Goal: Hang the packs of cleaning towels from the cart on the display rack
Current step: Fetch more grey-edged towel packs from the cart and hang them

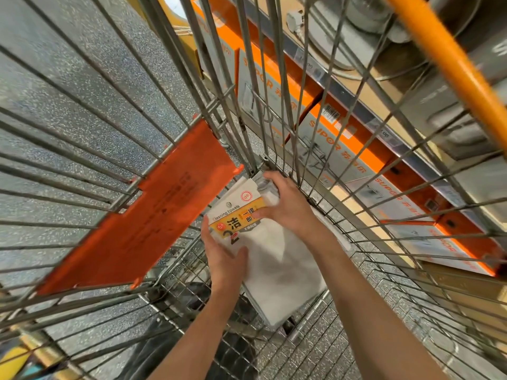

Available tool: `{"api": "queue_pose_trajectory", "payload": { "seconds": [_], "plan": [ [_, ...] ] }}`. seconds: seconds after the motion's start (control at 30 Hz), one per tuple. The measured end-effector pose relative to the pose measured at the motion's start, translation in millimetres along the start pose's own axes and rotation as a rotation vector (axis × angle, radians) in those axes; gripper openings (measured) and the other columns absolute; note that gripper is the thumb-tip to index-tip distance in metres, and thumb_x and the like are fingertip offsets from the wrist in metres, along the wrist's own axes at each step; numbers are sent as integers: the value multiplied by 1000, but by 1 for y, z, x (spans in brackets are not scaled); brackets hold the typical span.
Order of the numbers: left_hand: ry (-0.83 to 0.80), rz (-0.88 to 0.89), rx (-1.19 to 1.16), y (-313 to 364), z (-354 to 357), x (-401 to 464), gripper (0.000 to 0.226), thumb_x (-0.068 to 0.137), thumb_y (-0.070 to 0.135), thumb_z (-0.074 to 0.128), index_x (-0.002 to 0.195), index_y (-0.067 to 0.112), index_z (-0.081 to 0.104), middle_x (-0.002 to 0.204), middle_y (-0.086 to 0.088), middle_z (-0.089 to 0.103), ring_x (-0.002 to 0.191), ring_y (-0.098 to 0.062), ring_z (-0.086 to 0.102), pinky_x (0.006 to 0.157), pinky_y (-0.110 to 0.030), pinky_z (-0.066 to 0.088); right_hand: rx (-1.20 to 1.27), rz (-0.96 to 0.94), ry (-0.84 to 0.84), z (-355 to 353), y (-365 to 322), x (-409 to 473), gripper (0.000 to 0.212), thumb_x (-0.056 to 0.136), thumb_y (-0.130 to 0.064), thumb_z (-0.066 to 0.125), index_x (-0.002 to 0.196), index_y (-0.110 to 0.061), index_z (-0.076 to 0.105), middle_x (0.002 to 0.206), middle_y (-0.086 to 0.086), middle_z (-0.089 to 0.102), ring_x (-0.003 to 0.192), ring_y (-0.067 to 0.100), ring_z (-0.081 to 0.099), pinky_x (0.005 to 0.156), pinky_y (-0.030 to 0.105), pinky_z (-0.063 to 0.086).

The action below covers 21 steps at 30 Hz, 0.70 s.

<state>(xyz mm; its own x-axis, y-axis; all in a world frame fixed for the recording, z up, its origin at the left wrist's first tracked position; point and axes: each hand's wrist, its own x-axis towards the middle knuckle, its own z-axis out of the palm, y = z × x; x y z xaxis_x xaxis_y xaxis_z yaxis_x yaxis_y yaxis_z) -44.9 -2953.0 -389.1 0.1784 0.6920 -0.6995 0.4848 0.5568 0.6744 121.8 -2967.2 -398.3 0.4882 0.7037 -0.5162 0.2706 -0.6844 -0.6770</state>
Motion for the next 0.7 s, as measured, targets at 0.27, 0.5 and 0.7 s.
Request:
{"api": "queue_pose_trajectory", "payload": {
  "seconds": [0.27, 0.5, 0.7],
  "plan": [
    [12, -6, 35, -7, 0, -6, 99, 85, -10, 61, 147, 44, 7, 149, -25, 33, 137, -41, 34, 110, -58, 34, -90, 5, -102, 1, 1, 0, 91, 63, -34, 84, 138, -34, 32, 145, -5, 39, 126, 24, 33, 88, 29, 27],
    [24, 11, -4, -9, 0, -6, 100, 82, -14, 62, 148, 40, 10, 153, -11, 31, 140, -29, 34, 111, -56, 34, -66, 8, -85, 6, 1, 0, 88, 61, -37, 84, 134, -35, 35, 139, 4, 46, 131, 20, 21, 94, 30, 24],
    [48, 0, 12, -12, -1, -9, 101, 81, -15, 61, 148, 41, 8, 154, -9, 27, 140, -29, 33, 111, -56, 34, -180, -131, 50, 16, -1, -11, 85, 62, -33, 84, 135, -22, 42, 135, 0, 39, 124, 23, 25, 103, 26, 21]
  ]
}}
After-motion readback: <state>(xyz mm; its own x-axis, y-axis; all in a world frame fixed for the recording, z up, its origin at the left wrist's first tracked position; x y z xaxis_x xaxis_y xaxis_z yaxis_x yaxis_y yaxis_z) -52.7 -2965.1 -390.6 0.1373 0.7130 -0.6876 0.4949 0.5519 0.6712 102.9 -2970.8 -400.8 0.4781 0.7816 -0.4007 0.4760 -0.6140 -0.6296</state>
